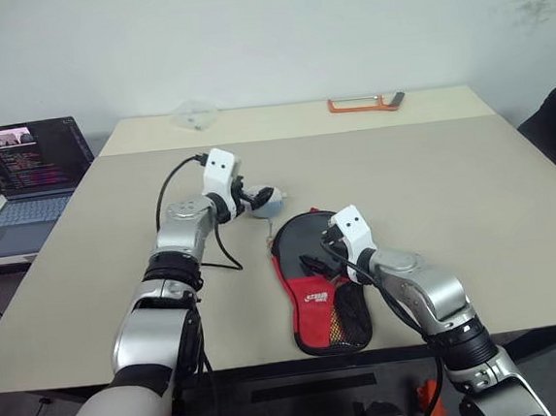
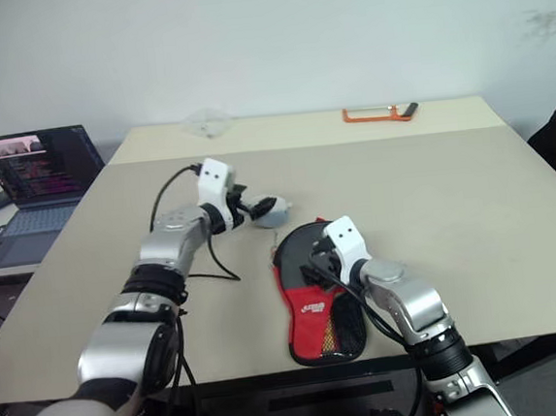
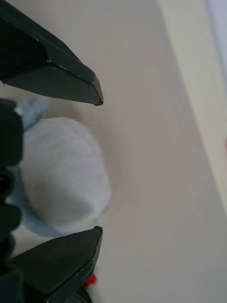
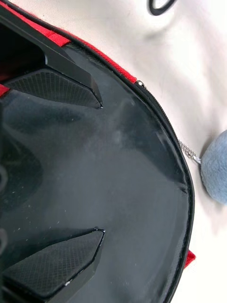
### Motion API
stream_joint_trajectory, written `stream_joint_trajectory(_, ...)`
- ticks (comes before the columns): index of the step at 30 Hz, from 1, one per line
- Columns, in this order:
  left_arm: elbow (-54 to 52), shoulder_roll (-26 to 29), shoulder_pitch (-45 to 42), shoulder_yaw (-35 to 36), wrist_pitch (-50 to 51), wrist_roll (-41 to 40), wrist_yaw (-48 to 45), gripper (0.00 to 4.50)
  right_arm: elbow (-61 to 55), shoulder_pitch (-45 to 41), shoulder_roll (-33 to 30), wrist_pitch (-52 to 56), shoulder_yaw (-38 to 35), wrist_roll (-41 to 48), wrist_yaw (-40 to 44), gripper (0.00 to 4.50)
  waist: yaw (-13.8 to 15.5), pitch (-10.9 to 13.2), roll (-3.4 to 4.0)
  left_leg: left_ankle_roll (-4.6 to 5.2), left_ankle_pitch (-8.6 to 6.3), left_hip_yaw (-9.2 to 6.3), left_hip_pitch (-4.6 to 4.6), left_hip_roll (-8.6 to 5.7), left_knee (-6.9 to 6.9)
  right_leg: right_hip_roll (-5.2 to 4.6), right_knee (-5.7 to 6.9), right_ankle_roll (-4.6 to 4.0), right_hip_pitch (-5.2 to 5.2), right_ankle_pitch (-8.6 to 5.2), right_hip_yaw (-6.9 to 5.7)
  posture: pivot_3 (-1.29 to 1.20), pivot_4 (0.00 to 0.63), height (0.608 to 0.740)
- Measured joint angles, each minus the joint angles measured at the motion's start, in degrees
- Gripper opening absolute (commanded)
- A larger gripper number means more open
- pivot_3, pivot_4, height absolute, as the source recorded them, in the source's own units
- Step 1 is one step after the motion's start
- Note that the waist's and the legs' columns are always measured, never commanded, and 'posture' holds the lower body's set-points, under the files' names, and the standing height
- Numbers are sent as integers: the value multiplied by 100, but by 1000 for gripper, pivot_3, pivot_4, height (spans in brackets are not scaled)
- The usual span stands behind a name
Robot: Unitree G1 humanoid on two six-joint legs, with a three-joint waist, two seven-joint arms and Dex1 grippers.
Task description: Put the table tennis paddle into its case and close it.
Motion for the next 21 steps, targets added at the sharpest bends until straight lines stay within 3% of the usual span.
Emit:
stream_joint_trajectory(12, 1113, -180, -330, -22, -373, 441, 13, 4468, -586, 48, -101, -279, 68, 16, 333, 4500, -17, -1, -1, -11, 8, -2, -33, -1, 7, 0, 16, 0, -31, 0, -1, 0, 150, 740)
stream_joint_trajectory(15, 1115, -180, -327, -65, -406, 563, 15, 3901, -424, -41, -121, -552, 104, -143, 286, 4500, -28, -2, -2, -11, 8, -1, -30, -1, 9, 0, 21, 0, -30, 1, 0, 0, 150, 740)
stream_joint_trajectory(18, 1116, -183, -320, -78, -412, 606, 19, 2776, -115, -119, -91, -690, 106, -304, 213, 4500, -39, -3, -3, -15, 10, -2, -27, 0, 9, 2, 26, -1, -29, 1, 0, 0, 150, 740)
stream_joint_trajectory(21, 1116, -182, -319, -59, -415, 631, 55, 1940, 209, -116, -7, -698, 119, -369, 200, 4500, -62, -3, -4, -16, 11, -1, -27, 0, 9, 2, 27, -1, -29, 1, 2, 0, 150, 740)
